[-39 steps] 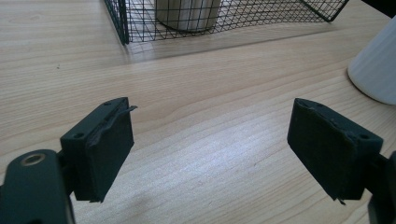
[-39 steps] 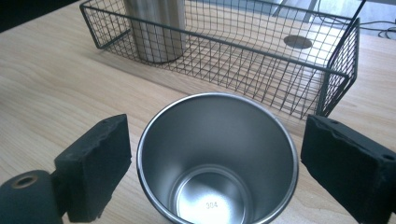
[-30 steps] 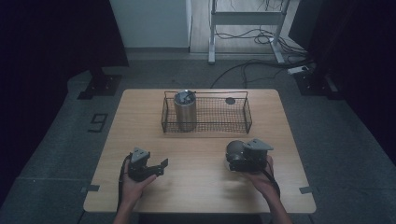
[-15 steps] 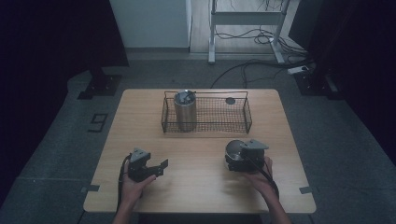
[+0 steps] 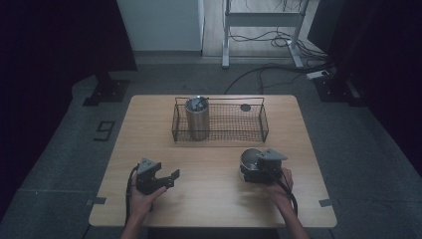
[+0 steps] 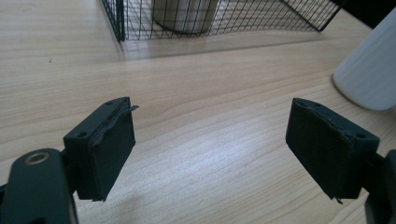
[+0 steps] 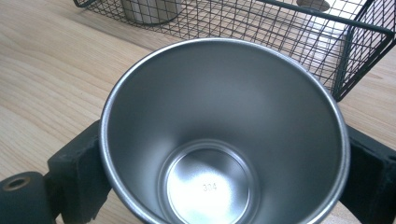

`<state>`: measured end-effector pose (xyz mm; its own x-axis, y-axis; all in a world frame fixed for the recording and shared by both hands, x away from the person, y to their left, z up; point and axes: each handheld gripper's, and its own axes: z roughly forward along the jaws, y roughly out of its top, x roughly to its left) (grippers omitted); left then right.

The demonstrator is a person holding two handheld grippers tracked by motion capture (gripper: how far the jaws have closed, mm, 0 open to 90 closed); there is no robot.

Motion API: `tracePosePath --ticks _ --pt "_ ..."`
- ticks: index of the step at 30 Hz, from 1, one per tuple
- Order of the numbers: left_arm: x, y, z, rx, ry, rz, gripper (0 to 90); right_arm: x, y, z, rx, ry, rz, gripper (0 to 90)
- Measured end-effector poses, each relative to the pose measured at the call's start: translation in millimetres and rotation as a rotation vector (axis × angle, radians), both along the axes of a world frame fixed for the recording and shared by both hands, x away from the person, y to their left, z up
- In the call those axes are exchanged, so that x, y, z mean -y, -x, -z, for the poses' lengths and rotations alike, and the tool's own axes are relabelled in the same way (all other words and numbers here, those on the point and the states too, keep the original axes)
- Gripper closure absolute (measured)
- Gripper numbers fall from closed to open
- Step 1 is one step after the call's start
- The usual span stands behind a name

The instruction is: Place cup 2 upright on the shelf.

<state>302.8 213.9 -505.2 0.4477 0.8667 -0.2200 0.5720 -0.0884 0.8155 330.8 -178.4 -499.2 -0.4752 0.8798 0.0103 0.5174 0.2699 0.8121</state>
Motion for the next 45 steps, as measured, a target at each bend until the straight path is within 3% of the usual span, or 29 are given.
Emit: tracePosePath --ticks 6,10,18,26,29,33,37,45 --pt "-2.5 -1.8 2.1 -0.01 0.0 -0.006 16.1 4.6 -0.8 -0.7 -0.007 -0.01 0.001 7.0" --pt "-3.1 -2.6 3.8 -0.015 0.003 -0.011 16.2 8.1 -0.9 -3.6 -0.017 -0.043 -0.011 7.0" --pt "-3.3 -0.2 2.3 -0.007 -0.002 -0.013 16.4 9.3 3.7 -13.7 0.01 -0.048 -0.02 7.0" --pt "-4.4 0.7 0.0 -0.006 0.015 -0.016 17.1 12.8 3.7 -19.1 0.003 -0.058 -0.013 7.0" --pt "-2.3 -0.6 4.0 -0.008 0.007 -0.018 17.7 11.6 2.6 -21.5 0.0 -0.058 -0.001 7.0" --pt "4.1 -6.0 13.7 -0.042 -0.04 -0.005 17.9 9.0 1.1 -25.6 -0.02 -0.034 0.006 7.0" --pt "8.9 -5.6 14.5 -0.043 -0.04 0.01 18.0 8.1 -0.9 -32.7 -0.023 -0.044 0.015 7.0" --pt "21.5 -2.9 9.3 -0.008 -0.061 0.038 18.0 4.0 -10.4 -48.9 -0.031 -0.056 0.041 7.0"
